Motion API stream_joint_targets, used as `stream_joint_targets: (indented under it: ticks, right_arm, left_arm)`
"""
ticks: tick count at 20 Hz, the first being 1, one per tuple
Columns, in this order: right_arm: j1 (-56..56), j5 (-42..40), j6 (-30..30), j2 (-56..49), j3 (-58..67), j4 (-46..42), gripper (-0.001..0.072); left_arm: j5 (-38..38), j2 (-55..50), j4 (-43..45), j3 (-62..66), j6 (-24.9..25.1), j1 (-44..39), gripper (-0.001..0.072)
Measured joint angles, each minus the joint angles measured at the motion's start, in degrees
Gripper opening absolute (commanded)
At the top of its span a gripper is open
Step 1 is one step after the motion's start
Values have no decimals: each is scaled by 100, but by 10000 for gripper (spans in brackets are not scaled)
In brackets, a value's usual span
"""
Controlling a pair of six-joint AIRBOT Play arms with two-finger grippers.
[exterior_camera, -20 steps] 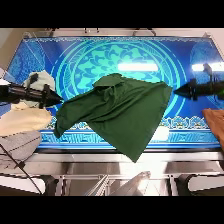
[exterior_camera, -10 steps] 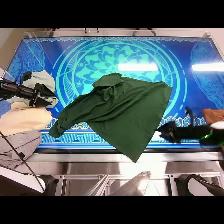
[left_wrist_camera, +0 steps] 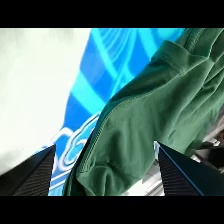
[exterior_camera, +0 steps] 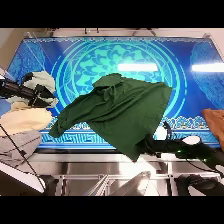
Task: Fold the shirts.
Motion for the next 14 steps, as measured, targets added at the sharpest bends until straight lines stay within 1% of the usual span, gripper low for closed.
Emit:
stream_joint_targets:
  ticks: [1,2,5,8,12,13,14]
  right_arm:
    - [166,-114,-155,-76,-4,232,72]
    - [273,-249,-308,-129,-2,398,19]
    - [457,-584,-737,-219,70,894,19]
    - [518,-870,-938,-245,127,1161,19]
    - [542,-966,-1054,-256,149,1294,19]
    - [544,-975,-1071,-256,151,1318,18]
    - [546,-981,-1075,-258,153,1322,19]
  left_arm:
    - [-2,-7,24,7,0,0,708]
    - [-4,-7,44,9,0,0,708]
    - [-33,-9,79,-22,-2,-20,708]
    - [-52,-9,103,-341,-2,-164,708]
    - [149,-9,256,-835,61,-466,698]
    - [160,0,280,-894,96,-551,655]
    - [175,0,295,-940,142,-654,463]
